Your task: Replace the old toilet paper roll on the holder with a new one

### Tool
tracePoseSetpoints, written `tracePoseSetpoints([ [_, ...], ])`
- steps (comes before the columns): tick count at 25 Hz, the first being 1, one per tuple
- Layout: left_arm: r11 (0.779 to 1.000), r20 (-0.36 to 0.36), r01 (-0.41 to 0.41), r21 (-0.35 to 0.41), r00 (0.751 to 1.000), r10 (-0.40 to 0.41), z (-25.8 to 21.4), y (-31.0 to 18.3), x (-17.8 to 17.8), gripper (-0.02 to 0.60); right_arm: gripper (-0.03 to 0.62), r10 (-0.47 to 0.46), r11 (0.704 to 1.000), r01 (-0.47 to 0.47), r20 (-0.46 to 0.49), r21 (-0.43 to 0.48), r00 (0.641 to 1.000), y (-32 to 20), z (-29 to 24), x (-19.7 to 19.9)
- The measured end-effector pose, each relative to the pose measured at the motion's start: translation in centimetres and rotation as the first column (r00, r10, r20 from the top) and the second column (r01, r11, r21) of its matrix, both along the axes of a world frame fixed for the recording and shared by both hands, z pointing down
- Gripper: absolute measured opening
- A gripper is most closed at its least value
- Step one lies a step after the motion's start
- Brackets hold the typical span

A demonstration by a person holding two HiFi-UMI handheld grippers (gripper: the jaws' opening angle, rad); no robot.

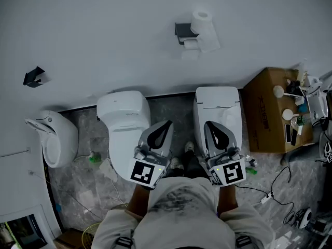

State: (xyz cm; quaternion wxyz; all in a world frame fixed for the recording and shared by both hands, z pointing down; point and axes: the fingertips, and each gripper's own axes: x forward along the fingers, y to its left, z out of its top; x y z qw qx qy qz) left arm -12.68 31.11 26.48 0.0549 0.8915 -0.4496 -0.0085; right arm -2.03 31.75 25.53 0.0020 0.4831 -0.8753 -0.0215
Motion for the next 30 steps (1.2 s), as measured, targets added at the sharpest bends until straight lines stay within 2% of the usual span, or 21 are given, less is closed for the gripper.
tracePoseSetpoints([
  [4, 1.000, 0.029, -0.007, 0.021, 1.000, 0.006, 0.3, -1.7, 0.4, 0.005, 0.002, -0.004, 1.000, 0.004, 0.003, -0.007, 1.000, -1.6, 0.4, 0.5],
  [7, 1.000, 0.015, 0.016, -0.013, 1.000, -0.016, 0.6, -3.1, 0.8, 0.005, 0.002, -0.011, 1.000, 0.012, 0.007, -0.012, 1.000, -3.1, 0.8, 1.1],
  [11, 1.000, 0.038, 0.020, -0.005, 0.999, -0.020, 1.3, -5.7, 1.6, 0.005, 0.002, -0.024, 0.999, 0.024, 0.013, -0.024, 1.000, -6.0, 1.5, 1.9],
  [30, 0.989, 0.077, 0.120, -0.084, 0.991, -0.114, 3.6, -18.6, 5.2, 0.005, 0.002, -0.126, 0.987, 0.129, 0.039, -0.091, 0.991, -20.0, 4.1, 4.9],
])
